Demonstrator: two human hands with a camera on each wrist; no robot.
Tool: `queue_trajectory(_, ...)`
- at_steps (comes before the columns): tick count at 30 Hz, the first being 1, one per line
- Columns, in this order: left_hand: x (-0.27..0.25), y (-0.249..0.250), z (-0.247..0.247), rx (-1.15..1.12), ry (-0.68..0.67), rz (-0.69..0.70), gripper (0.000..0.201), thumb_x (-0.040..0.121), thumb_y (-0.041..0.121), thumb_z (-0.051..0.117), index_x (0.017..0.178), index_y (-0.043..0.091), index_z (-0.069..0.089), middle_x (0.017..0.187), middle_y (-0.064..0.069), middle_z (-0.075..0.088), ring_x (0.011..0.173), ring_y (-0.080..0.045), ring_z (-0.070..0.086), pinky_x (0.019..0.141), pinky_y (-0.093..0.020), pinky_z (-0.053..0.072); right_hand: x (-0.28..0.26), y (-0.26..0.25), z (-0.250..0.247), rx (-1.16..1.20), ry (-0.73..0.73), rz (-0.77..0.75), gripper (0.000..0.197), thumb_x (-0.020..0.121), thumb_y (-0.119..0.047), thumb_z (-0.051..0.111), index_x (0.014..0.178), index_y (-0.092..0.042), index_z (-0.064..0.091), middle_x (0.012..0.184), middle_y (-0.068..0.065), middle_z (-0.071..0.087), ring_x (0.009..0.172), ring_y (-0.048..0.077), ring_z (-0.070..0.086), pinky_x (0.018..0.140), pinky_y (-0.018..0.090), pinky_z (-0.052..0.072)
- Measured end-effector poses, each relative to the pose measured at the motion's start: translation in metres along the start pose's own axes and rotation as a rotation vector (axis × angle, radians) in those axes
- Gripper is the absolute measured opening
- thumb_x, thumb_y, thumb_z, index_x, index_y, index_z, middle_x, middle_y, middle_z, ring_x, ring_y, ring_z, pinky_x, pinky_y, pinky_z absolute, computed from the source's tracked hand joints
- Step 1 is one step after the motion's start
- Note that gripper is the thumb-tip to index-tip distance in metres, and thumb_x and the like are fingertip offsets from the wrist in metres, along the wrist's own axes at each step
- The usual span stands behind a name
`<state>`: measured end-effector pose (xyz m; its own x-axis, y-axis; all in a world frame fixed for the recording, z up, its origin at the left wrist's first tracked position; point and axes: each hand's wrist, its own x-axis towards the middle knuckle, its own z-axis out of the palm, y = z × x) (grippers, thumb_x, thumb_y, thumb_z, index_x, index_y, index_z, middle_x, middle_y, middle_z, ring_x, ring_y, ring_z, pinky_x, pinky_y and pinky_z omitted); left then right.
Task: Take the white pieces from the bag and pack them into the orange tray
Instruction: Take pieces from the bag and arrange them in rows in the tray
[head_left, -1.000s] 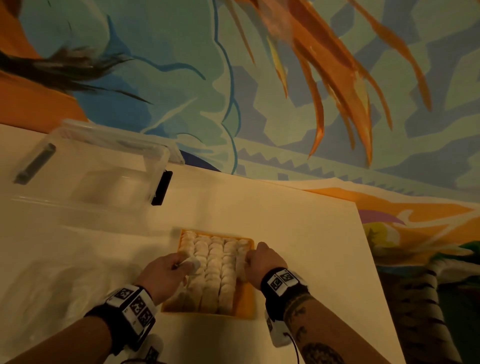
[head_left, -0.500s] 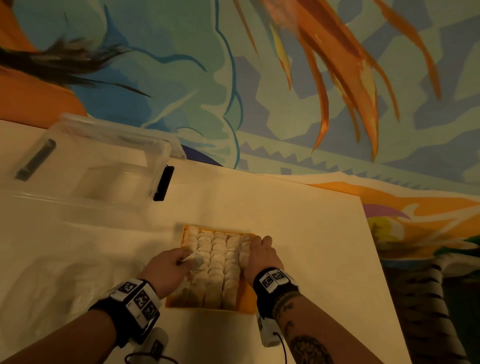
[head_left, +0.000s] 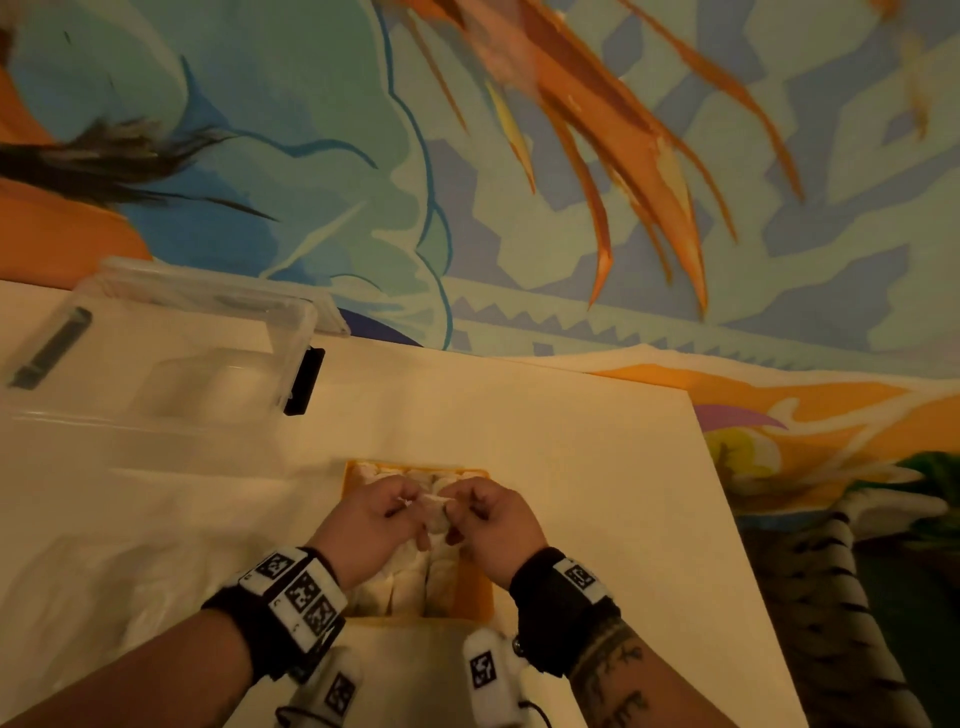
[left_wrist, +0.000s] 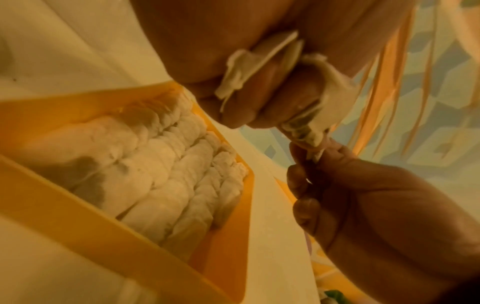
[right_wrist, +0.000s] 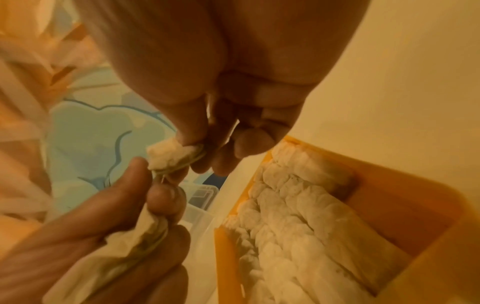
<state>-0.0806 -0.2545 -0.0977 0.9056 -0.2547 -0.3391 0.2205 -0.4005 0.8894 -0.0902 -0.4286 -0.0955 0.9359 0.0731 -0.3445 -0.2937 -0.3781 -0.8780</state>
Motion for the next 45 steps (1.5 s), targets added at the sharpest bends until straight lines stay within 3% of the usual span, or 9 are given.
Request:
queue_trajectory(3,-0.004,0.005,0.008,-0.099,-0.012,-0.023,0.022,0.100,0.033,0.052,0.091,0.022,0.069,0.076,-0.003,0.075,0.057,-0.013,0.051,0.052,-0.023,0.043,-0.015,-0.002,-0.009,0.215,0.041,0.020,0.014,0.097,-0.004,0.053,0.096,-0.013,0.064,0.081,0.001,0.069,0.063,0.010,0.063,0.051,0.019,0.046)
queue_trajectory(10,-0.008,0.014,0.027,-0.181,-0.036,0.013,0.008,0.094,0.015,0.063,0.097,0.013,0.070,0.071,-0.003,0.074,0.071,-0.008,0.066,0.080,-0.032,0.049,-0.034,0.005,-0.023,0.260,0.052,0.001,0.028,0.099,-0.002,0.047,0.122,-0.015,0.055,0.079,0.001,0.061,0.058,-0.004,0.060,0.051,0.011,0.044)
queue_trajectory(16,-0.003,0.008,0.024,-0.148,0.069,0.042,0.016,0.092,0.015,0.065,0.094,0.028,0.073,0.080,-0.004,0.076,0.074,-0.031,0.068,0.070,-0.037,0.053,-0.038,0.013,-0.023,0.046,0.008,-0.058,0.031,0.097,-0.010,0.054,0.121,-0.029,0.051,0.080,-0.005,0.065,0.073,-0.002,0.062,0.068,0.013,0.047)
queue_trajectory(22,-0.002,-0.001,0.018,-0.093,0.109,0.032,0.019,0.092,0.044,0.060,0.101,0.034,0.074,0.090,0.013,0.076,0.087,-0.003,0.070,0.082,-0.025,0.053,-0.030,0.020,-0.017,-0.142,0.089,-0.063,0.036,0.092,-0.025,0.062,0.125,-0.037,0.053,0.089,-0.012,0.064,0.085,0.005,0.059,0.082,0.019,0.047)
queue_trajectory(30,0.003,-0.009,0.019,-0.024,0.052,0.040,0.012,0.087,0.020,0.073,0.089,0.031,0.076,0.089,0.014,0.076,0.086,0.004,0.069,0.080,-0.015,0.050,-0.019,0.009,-0.016,-0.173,-0.027,-0.087,0.042,0.085,-0.023,0.073,0.125,-0.030,0.062,0.092,-0.012,0.064,0.072,-0.010,0.056,0.068,0.003,0.042)
queue_trajectory(34,0.007,-0.012,0.013,0.107,0.102,-0.020,0.005,0.090,0.035,0.068,0.094,0.038,0.068,0.082,0.017,0.073,0.082,0.006,0.064,0.068,-0.010,0.045,0.004,0.006,-0.024,-0.315,-0.028,-0.016,0.021,0.088,-0.023,0.068,0.109,-0.027,0.070,0.091,-0.007,0.067,0.077,0.004,0.061,0.065,0.005,0.043)
queue_trajectory(37,0.010,-0.019,-0.001,0.098,0.219,-0.137,0.015,0.095,0.040,0.056,0.091,0.032,0.068,0.072,0.017,0.073,0.080,-0.009,0.067,0.064,-0.020,0.046,0.020,0.003,-0.037,-0.429,0.084,0.038,0.001,0.090,-0.028,0.062,0.090,-0.028,0.063,0.086,-0.007,0.064,0.080,0.012,0.059,0.061,0.011,0.040)
queue_trajectory(40,0.013,-0.032,-0.014,-0.041,0.275,-0.253,0.016,0.095,0.035,0.055,0.090,0.027,0.068,0.070,0.012,0.074,0.075,-0.022,0.064,0.060,-0.029,0.044,0.029,0.003,-0.039,-0.571,0.009,0.083,0.001,0.091,-0.028,0.058,0.092,-0.028,0.057,0.091,-0.003,0.063,0.084,0.018,0.058,0.070,0.023,0.041)
queue_trajectory(45,0.014,-0.047,-0.021,-0.011,0.262,-0.285,0.008,0.093,0.027,0.060,0.093,0.024,0.068,0.067,0.008,0.074,0.071,-0.012,0.061,0.063,-0.029,0.042,0.038,0.011,-0.025,-0.910,-0.229,0.153,0.025,0.087,-0.032,0.056,0.111,-0.023,0.061,0.116,0.006,0.064,0.102,0.027,0.061,0.082,0.032,0.052)
